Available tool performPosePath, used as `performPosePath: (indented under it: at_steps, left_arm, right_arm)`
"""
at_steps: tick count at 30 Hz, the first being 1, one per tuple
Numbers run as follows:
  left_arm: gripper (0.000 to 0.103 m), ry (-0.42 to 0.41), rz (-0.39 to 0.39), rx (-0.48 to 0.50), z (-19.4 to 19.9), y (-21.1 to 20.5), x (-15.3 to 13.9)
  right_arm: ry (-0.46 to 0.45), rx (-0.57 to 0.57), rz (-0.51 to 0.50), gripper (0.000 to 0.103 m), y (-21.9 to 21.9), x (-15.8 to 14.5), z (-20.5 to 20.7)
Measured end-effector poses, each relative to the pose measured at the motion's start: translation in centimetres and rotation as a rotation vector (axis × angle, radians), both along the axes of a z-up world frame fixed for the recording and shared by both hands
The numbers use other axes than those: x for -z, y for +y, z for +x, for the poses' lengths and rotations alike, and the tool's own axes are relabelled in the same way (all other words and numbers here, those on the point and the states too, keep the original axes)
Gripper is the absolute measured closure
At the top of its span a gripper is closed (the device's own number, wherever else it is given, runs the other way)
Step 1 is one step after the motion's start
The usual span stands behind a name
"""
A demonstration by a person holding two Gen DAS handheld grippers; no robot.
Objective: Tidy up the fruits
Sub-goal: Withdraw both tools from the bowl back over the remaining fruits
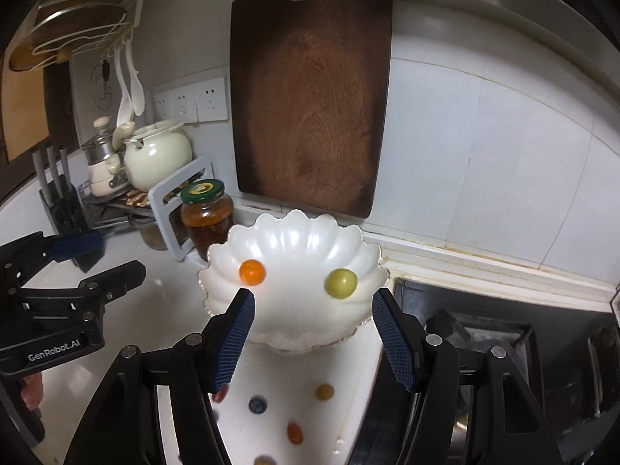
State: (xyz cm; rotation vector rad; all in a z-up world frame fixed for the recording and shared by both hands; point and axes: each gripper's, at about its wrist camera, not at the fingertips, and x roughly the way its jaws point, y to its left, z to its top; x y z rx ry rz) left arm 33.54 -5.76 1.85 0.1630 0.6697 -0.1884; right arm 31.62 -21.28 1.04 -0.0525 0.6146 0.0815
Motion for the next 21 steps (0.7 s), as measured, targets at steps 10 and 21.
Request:
performPosePath:
  at_steps: [10,21]
  left_arm:
    - [0.034,0.014,0.005,0.003,-4.7,1.3,0.9]
    - [0.034,0.069,-0.027,0.002,-8.2,2.6,3.5]
  right_arm:
    - [-0.028,-0.012,-0.038,0.039,1.3,0.2,-4.3]
    - [0.027,-0.035,-0.037,0.039,2.1,2.4,-7.4]
